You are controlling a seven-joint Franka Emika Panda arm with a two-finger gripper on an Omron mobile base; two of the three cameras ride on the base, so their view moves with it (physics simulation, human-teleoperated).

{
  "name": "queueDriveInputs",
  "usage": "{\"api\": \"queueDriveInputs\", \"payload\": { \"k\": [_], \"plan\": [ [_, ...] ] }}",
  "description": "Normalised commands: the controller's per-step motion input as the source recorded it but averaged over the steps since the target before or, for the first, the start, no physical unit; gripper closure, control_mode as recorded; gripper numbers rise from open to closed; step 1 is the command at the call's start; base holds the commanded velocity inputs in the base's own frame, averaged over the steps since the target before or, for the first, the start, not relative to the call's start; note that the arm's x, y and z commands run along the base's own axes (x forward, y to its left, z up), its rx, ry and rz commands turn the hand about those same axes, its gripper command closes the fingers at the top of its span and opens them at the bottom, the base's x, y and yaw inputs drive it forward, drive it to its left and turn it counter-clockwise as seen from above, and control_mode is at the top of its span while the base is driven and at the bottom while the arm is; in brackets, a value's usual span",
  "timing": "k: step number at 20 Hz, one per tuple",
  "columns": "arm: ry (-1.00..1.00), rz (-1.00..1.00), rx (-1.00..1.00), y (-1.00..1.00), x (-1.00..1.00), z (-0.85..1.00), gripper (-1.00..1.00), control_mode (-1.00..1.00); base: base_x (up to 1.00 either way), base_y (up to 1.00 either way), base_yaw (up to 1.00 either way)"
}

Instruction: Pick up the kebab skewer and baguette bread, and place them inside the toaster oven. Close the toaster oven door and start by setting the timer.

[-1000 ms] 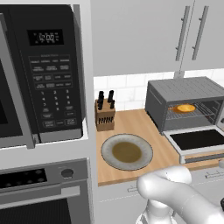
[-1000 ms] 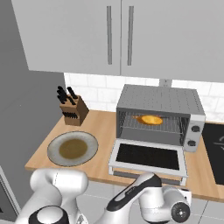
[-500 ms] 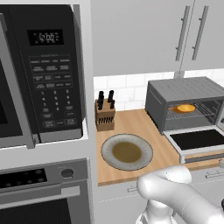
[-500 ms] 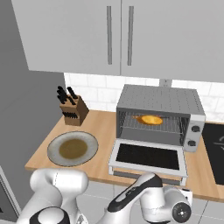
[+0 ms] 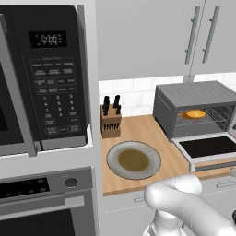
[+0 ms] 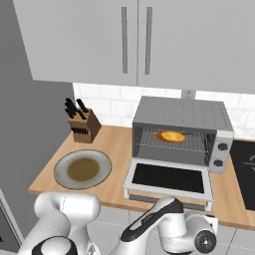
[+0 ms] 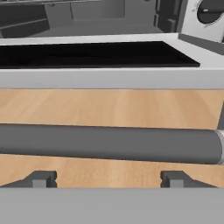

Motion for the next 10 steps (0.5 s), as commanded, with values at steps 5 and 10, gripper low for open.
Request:
{"api": "queueDriveInputs", "payload": {
  "k": [5, 10],
  "plan": [
    [0.0, 0.0, 0.0, 0.0, -0.01, 0.12, -1.0, -1.0, 0.0, 0.0, 0.0],
    [0.0, 0.0, 0.0, 0.0, 0.0, 0.16, -1.0, -1.0, 0.0, 0.0, 0.0]
  ]
}}
